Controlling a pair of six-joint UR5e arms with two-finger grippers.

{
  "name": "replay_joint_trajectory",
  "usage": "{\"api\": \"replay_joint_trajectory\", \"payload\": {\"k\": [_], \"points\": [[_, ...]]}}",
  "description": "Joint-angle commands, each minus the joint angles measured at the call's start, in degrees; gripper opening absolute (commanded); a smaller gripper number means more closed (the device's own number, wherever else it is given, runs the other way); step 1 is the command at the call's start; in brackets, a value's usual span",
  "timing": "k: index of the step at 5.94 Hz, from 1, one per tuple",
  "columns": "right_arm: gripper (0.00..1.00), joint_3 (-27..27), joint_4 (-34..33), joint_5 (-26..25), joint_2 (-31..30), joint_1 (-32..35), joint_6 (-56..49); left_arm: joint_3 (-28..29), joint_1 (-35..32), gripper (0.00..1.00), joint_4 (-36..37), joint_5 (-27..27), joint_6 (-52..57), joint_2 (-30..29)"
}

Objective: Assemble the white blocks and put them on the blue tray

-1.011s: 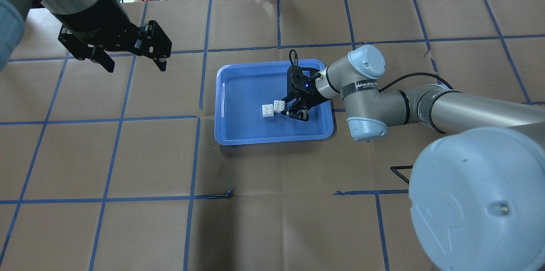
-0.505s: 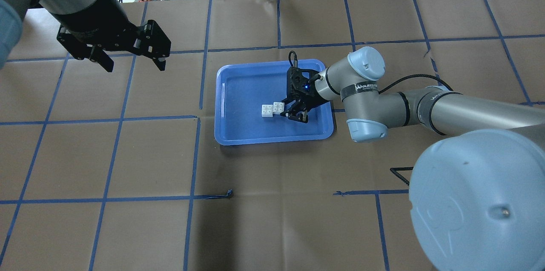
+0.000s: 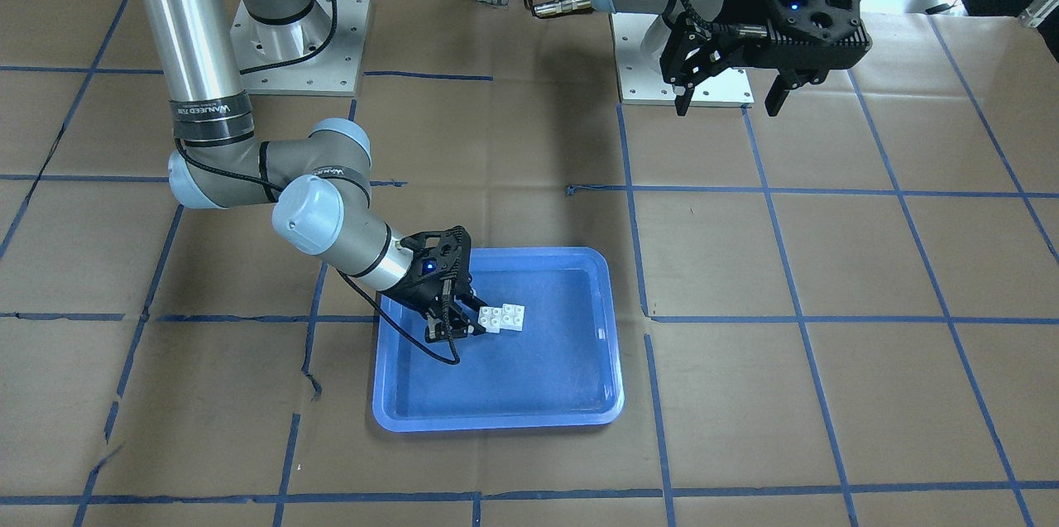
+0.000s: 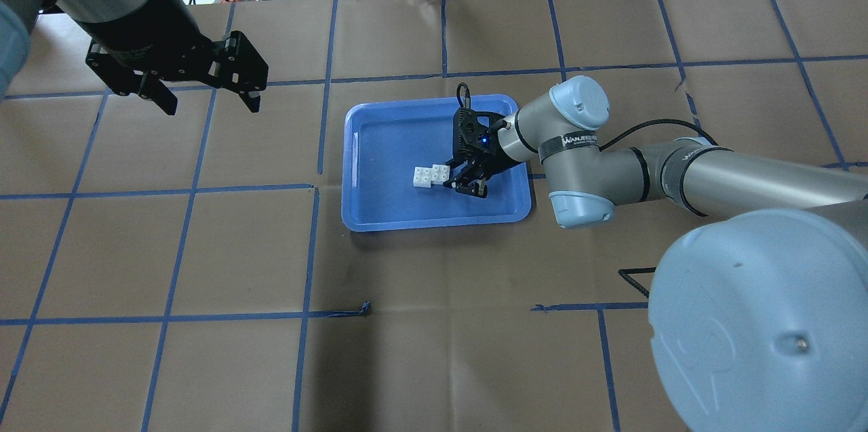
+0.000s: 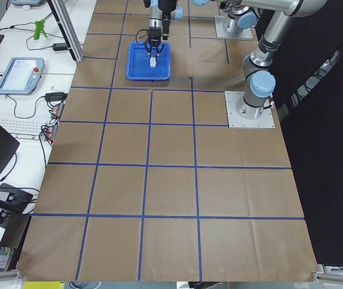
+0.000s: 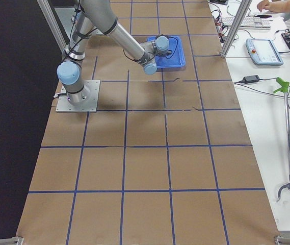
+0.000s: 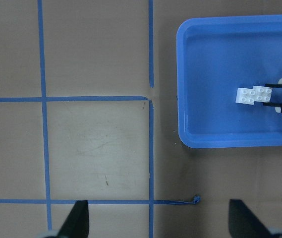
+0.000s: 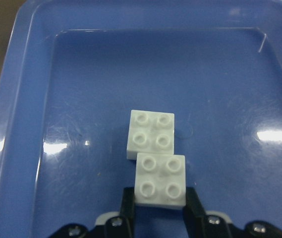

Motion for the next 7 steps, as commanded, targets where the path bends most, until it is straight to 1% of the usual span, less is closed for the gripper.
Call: {"api": "replay_joint_trajectory", "payload": {"k": [1,3,7], "points": [[0.29,0.00,-0.02,0.11,0.07,0.04,0.18,0.06,0.02,0.99,-0.03,-0.02,0.00,0.15],[0.29,0.00,0.07,0.02,-0.02,0.04,3.06,0.58,0.02,0.99,-0.12,-0.10,0.00,0.16],[0.29,0.09,0.07,0.02,-0.02,0.13,3.08,0.68,0.02,0.99,-0.38,-0.01,0.00,0.24]]}}
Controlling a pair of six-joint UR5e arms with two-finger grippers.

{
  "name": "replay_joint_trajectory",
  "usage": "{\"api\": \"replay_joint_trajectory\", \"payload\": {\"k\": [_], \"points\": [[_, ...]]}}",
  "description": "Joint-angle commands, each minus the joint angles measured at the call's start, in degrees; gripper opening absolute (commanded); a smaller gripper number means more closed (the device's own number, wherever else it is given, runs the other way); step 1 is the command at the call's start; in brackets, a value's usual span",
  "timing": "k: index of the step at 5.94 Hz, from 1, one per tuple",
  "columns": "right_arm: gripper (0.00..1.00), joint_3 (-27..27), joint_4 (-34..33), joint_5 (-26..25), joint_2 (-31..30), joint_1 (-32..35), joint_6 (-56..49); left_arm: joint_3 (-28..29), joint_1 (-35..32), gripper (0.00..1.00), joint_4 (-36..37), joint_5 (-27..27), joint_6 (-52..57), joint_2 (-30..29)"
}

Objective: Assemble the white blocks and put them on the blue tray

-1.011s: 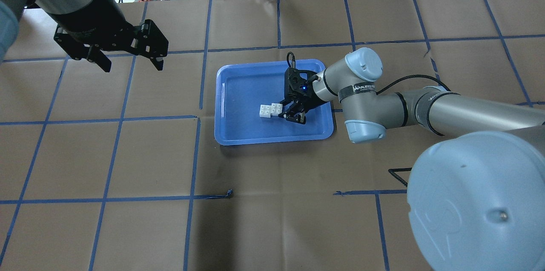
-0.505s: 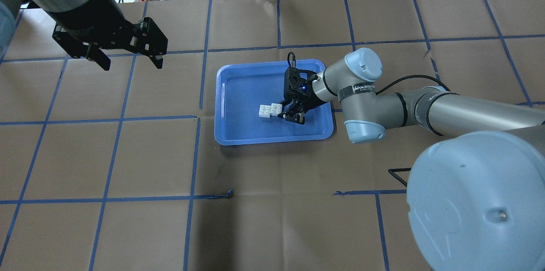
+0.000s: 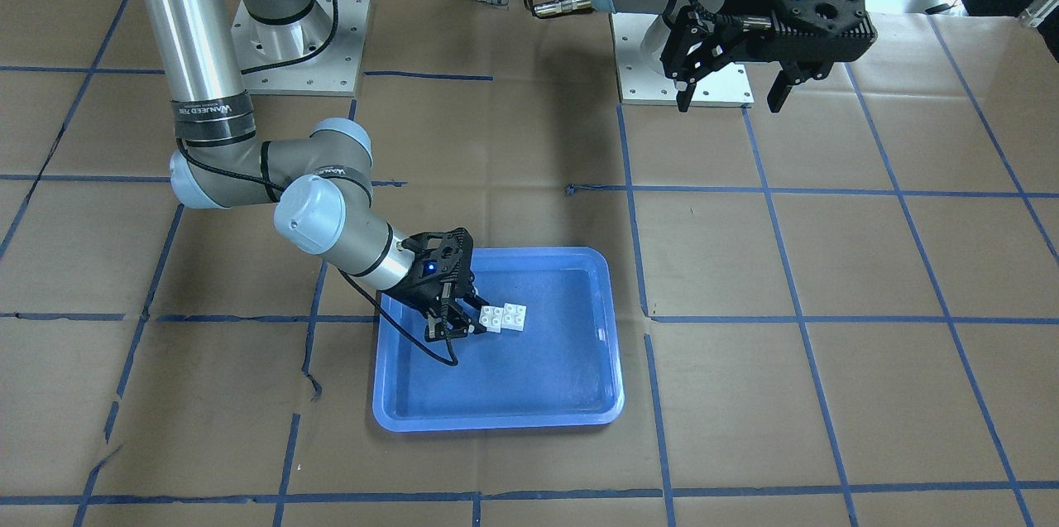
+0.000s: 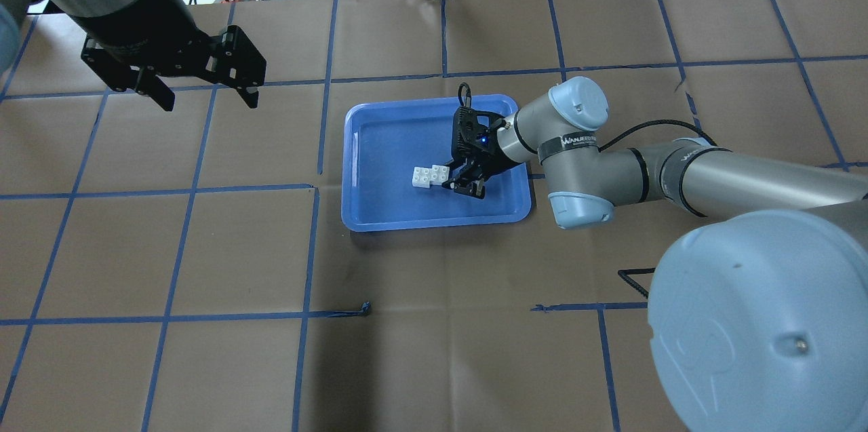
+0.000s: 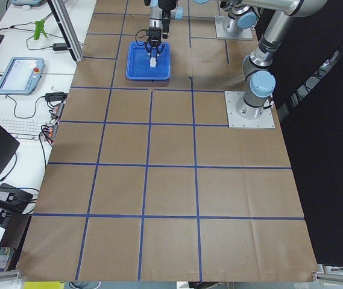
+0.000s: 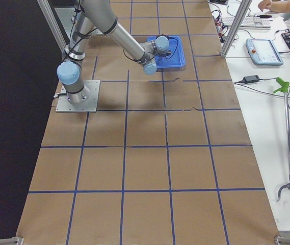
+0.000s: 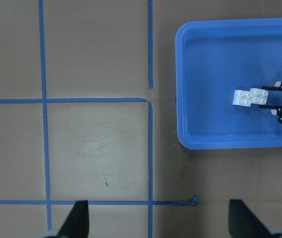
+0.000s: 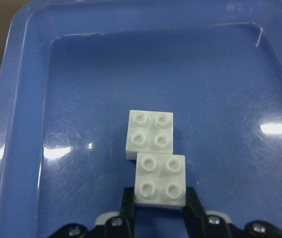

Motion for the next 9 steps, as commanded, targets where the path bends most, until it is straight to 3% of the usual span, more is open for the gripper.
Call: {"api": "replay_joint_trajectory", "payload": {"k": [1,4,5,6,9], "points": [[0.29,0.00,0.00,0.00,0.00,0.01,-0.27,-0.08,0.00,0.99,-0.06,0.06,0.00,0.02],[0.31,-0.08,0.00,0.00,0.00,0.45,-0.71,-0.08,0.09,0.99,-0.06,0.06,0.00,0.02],[0.39,-0.08,0.00,0.00,0.09,0.45,-0.62,-0.08,0.09,0.99,-0.06,0.06,0.00,0.02],[0.57,-0.08,-0.09,0.09,0.09,0.45,-0.36,-0.08,0.09,0.99,0.03,0.15,0.00,0.02],[0.92,-1.04,-0.09,0.17,0.00,0.45,-0.18,-0.08,0.09,0.99,-0.06,0.06,0.00,0.02]]}}
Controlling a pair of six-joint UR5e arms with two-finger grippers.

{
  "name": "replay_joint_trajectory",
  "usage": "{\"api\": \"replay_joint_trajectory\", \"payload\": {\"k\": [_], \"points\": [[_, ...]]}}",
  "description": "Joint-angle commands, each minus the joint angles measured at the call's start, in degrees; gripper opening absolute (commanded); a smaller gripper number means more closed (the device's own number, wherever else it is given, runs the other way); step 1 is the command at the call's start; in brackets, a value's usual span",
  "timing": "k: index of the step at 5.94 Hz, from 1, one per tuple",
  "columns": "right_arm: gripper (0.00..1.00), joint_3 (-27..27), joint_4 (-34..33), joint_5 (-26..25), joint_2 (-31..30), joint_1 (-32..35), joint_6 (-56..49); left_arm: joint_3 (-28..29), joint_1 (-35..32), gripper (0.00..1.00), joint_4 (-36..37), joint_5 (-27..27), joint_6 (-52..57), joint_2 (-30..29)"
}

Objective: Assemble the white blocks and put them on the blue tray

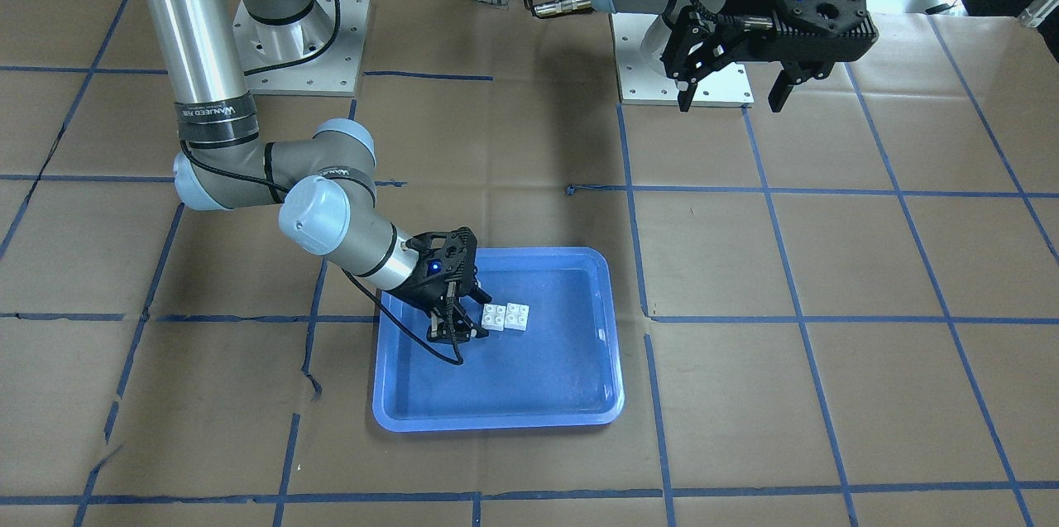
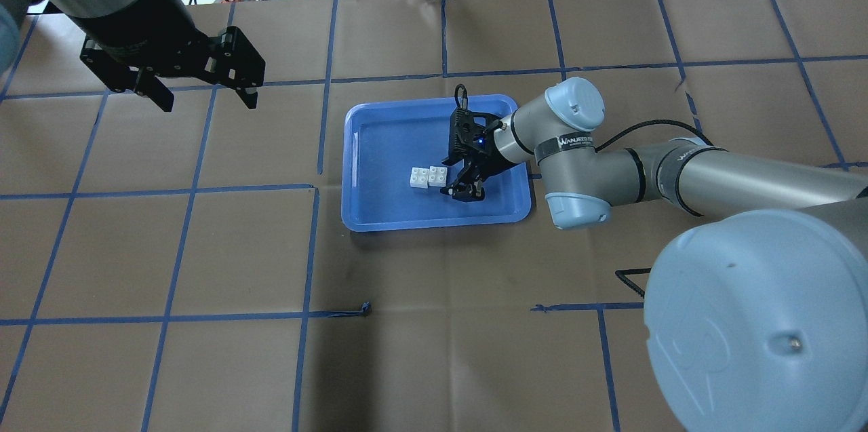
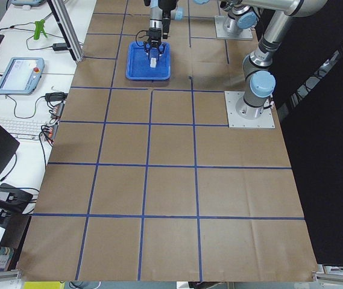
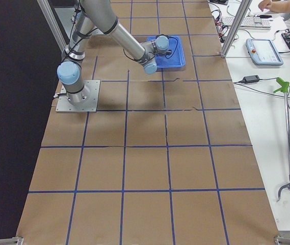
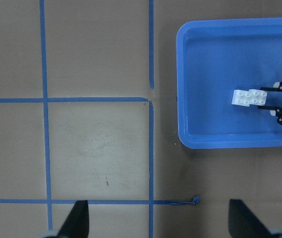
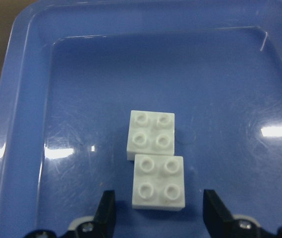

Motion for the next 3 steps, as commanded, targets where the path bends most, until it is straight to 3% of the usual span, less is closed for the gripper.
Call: {"api": "replay_joint_trajectory", "payload": {"k": [1,3], "points": [[0.99,-2.17,0.09,-0.02,-0.14,-0.09,3.38,-0.09,0.00,0.99,-0.01,0.00,0.00,0.09],[1.00,-7.61,5.05,-2.73,-3.20,-0.70,12.07,0.00,0.00,0.99,-0.01,0.08,0.00,0.09]]}}
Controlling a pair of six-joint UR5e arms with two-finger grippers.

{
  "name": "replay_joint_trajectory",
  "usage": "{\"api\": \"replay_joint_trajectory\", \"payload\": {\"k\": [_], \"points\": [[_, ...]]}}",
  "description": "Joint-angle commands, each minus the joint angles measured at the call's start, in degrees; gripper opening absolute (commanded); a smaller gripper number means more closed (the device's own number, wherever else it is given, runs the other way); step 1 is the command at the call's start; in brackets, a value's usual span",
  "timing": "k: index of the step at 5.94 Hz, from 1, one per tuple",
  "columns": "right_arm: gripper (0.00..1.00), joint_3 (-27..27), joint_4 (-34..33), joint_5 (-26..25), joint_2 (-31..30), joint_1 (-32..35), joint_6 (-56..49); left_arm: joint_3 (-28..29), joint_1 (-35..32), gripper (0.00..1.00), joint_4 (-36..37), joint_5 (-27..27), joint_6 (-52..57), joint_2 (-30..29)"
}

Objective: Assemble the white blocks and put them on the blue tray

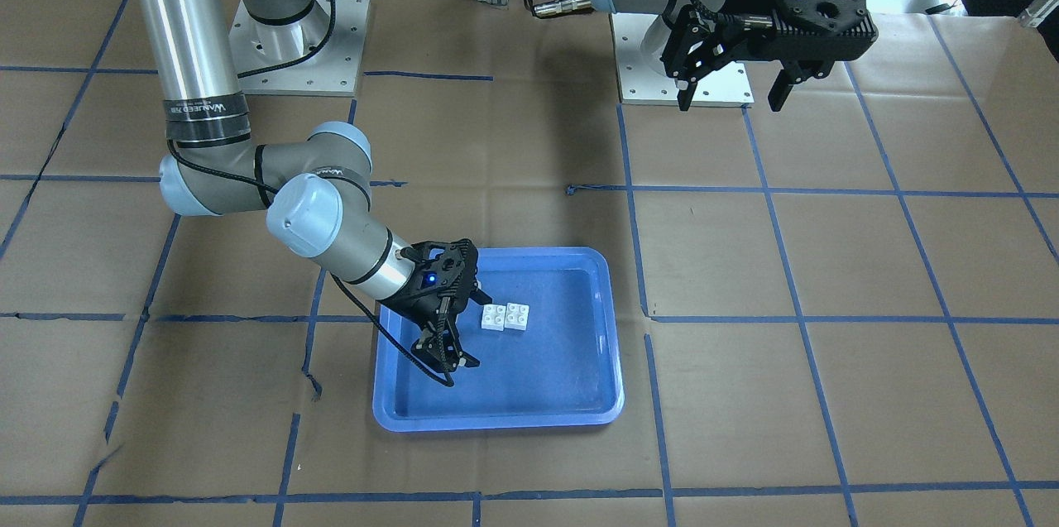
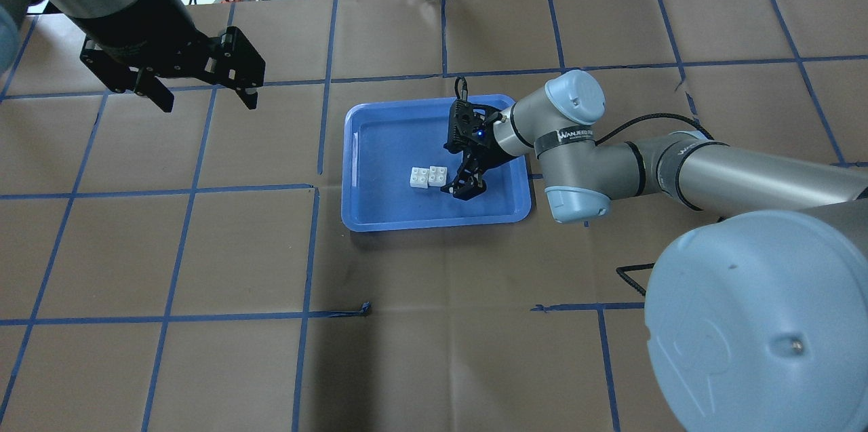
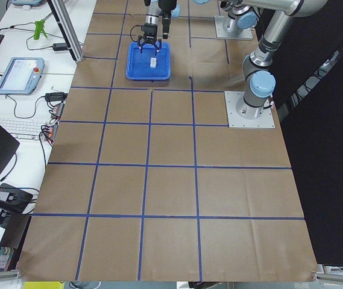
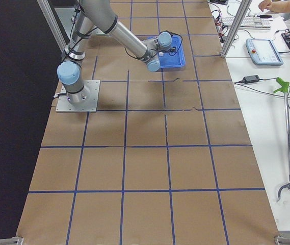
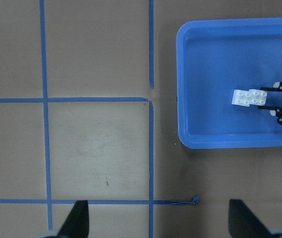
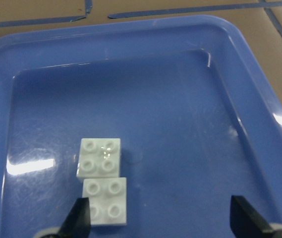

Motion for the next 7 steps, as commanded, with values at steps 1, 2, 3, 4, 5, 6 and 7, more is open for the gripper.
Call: {"api": "replay_joint_trajectory", "payload": {"k": [1,2,3,4,5,6,7], "points": [[1.00,-5.51,12.24,-5.45,-5.21,-0.51,4.74,-0.07,0.00,0.99,0.00,-0.02,0.00,0.01],[1.00,-9.90,23.81,-10.88,-8.20,-0.85,7.61,0.02,0.00,0.99,0.00,-0.02,0.00,0.01],[1.00,-13.25,31.24,-17.55,-10.06,-1.64,14.69,0.02,0.00,0.99,0.00,0.06,0.00,0.10],[1.00,-15.45,37.58,-22.31,-11.82,-3.30,20.50,0.02,0.00,0.99,0.00,-0.02,0.00,0.10],[1.00,-15.65,44.34,-23.67,-15.06,-4.62,29.00,0.02,0.00,0.99,0.00,-0.02,0.00,0.10],[1.00,-16.00,50.50,-26.46,-18.74,-5.77,37.62,-0.07,0.00,0.99,0.00,0.06,0.00,0.19],[1.00,-16.44,55.17,-31.45,-22.26,-6.13,45.71,-0.07,0.00,0.99,0.00,0.06,0.00,0.27]]}}
